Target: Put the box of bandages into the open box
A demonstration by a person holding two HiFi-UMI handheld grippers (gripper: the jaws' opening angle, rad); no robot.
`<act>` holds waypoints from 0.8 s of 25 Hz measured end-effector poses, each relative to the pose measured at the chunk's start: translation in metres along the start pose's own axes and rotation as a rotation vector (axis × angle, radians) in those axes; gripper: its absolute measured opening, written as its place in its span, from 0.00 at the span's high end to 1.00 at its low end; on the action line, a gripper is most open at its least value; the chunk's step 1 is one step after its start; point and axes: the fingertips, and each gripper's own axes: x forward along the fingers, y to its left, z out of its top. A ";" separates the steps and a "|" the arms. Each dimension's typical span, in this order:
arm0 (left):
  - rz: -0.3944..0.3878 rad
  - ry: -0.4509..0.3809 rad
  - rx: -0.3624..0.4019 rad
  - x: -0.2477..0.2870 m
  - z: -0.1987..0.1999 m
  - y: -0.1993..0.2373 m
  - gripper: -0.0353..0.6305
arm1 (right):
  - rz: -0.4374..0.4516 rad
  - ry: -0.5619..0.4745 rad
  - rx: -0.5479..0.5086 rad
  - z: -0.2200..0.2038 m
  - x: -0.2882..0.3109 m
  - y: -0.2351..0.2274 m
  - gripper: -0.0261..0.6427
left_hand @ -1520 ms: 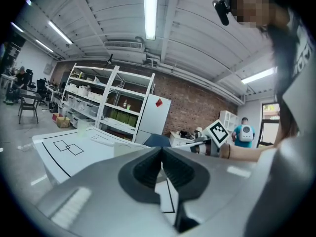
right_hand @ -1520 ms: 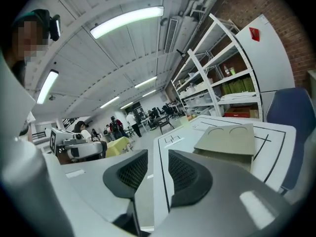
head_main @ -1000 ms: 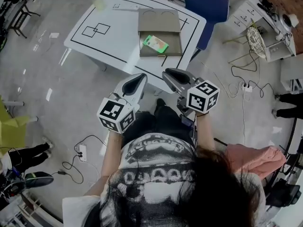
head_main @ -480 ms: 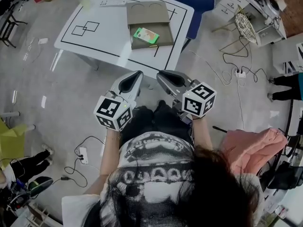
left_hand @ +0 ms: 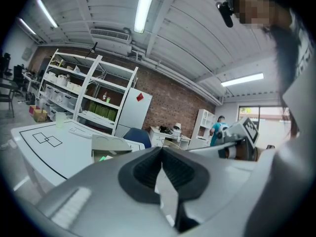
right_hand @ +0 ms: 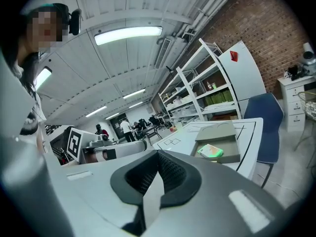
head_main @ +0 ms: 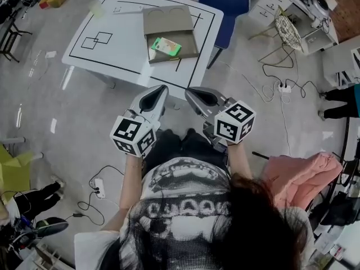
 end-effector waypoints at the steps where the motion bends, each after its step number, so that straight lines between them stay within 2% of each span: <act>1: 0.001 0.000 0.003 0.004 0.001 -0.004 0.95 | 0.001 0.000 -0.005 0.001 -0.004 -0.003 0.96; 7: 0.009 0.006 0.011 0.020 0.003 -0.020 0.95 | 0.006 0.000 -0.033 0.010 -0.021 -0.019 0.96; 20: 0.019 0.009 0.029 0.041 0.006 -0.038 0.95 | 0.029 -0.018 -0.026 0.017 -0.038 -0.036 0.96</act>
